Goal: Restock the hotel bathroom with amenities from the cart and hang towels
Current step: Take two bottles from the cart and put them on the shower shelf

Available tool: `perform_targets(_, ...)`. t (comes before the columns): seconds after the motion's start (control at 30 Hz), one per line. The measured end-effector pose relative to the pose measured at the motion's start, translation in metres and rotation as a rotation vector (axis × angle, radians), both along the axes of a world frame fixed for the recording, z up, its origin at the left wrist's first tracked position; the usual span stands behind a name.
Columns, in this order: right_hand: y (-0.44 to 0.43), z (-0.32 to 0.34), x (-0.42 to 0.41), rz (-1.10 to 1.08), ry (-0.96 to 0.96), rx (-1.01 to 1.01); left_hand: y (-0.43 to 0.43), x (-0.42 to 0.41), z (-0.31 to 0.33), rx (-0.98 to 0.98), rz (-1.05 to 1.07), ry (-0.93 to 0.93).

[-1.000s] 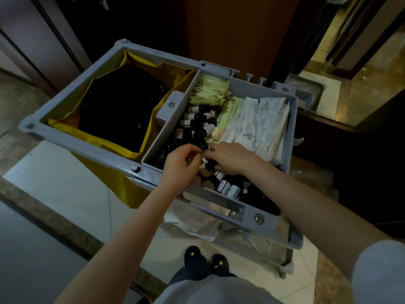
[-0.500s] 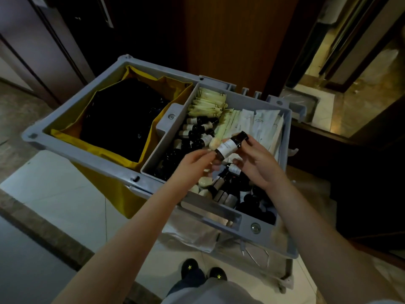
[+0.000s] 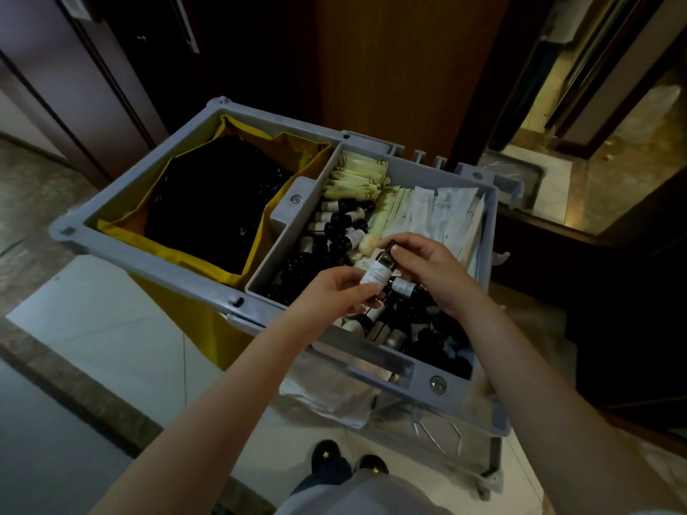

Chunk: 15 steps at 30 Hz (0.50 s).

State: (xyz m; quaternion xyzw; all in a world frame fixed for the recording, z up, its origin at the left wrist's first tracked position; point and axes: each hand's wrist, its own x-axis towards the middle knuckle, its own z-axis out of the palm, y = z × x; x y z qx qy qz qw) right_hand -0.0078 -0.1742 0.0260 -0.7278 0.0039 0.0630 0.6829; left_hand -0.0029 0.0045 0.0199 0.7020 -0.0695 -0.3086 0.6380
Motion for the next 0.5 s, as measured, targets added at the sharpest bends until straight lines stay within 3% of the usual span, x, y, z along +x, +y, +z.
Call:
perform_targets(0.3, 0.007, 0.009, 0.005, 0.164, -0.068, -0.237, 0.002, -0.002, -0.002, 0.048, -0.052, -0.047)
perform_targets(0.43, 0.011, -0.004, 0.013, 0.013, -0.027, -0.178, 0.019, 0.001, -0.011, 0.139, 0.087, -0.132)
perform_targets(0.5, 0.011, -0.017, 0.023, -0.099, 0.006, -0.257, 0.031, 0.004, -0.012, 0.112, 0.250, -0.162)
